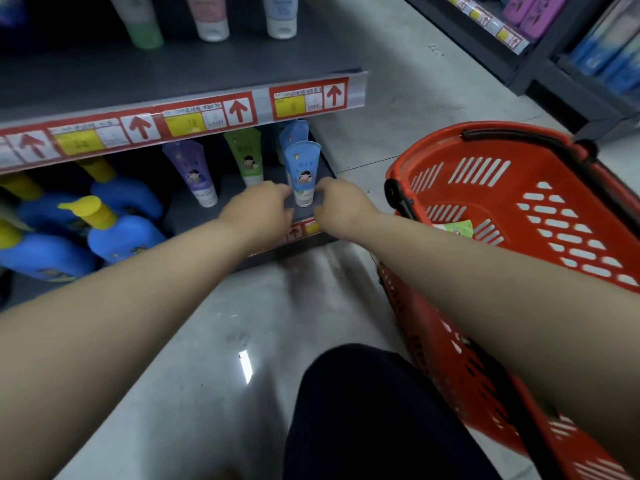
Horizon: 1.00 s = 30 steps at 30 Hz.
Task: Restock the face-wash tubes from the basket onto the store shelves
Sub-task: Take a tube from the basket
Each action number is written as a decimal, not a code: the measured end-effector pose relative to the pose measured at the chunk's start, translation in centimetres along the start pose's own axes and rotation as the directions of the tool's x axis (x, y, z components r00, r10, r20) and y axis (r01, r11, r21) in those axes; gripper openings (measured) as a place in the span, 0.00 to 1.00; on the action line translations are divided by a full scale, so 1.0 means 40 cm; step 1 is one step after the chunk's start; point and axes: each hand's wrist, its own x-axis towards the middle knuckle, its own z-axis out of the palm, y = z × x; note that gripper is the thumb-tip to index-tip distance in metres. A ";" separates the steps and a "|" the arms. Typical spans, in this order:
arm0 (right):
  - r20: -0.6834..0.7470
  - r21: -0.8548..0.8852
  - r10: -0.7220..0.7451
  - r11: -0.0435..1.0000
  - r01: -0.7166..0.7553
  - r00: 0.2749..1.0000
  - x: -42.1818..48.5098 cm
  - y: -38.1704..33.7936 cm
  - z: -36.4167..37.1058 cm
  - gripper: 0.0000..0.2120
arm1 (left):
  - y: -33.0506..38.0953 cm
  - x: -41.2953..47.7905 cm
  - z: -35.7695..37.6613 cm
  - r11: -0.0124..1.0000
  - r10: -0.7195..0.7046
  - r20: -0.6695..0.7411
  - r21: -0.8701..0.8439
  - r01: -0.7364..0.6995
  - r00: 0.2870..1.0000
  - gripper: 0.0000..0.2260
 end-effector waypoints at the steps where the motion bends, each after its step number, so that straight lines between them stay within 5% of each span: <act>1: 0.020 -0.080 -0.071 0.994 0.072 0.997 -0.018 -0.004 -0.014 0.19 | 0.007 -0.015 -0.017 0.995 0.017 0.060 0.100 -0.023 0.998 0.18; 6: 0.051 -0.383 -0.302 0.874 0.298 0.952 -0.101 -0.011 -0.101 0.22 | 0.080 -0.078 -0.104 0.931 0.120 0.082 0.336 -0.140 0.989 0.24; 11: -0.004 -0.488 -0.328 0.825 0.285 0.945 -0.187 0.036 -0.214 0.30 | 0.206 -0.099 -0.168 0.924 0.187 0.015 0.337 -0.181 0.982 0.29; 23: -0.127 -0.395 -0.071 0.919 0.015 0.989 -0.327 0.358 -0.325 0.34 | 0.582 -0.050 -0.019 0.875 0.461 0.042 0.144 -0.462 0.886 0.30; 26: -0.106 -0.336 0.010 0.941 -0.045 0.994 -0.357 0.459 -0.303 0.32 | 0.657 -0.055 0.057 0.896 0.439 0.117 0.026 -0.444 0.891 0.27; 30: -0.008 -0.142 0.153 0.978 -0.153 0.988 -0.390 0.570 -0.238 0.27 | 0.712 -0.032 0.182 0.967 0.255 0.372 -0.072 -0.246 0.892 0.25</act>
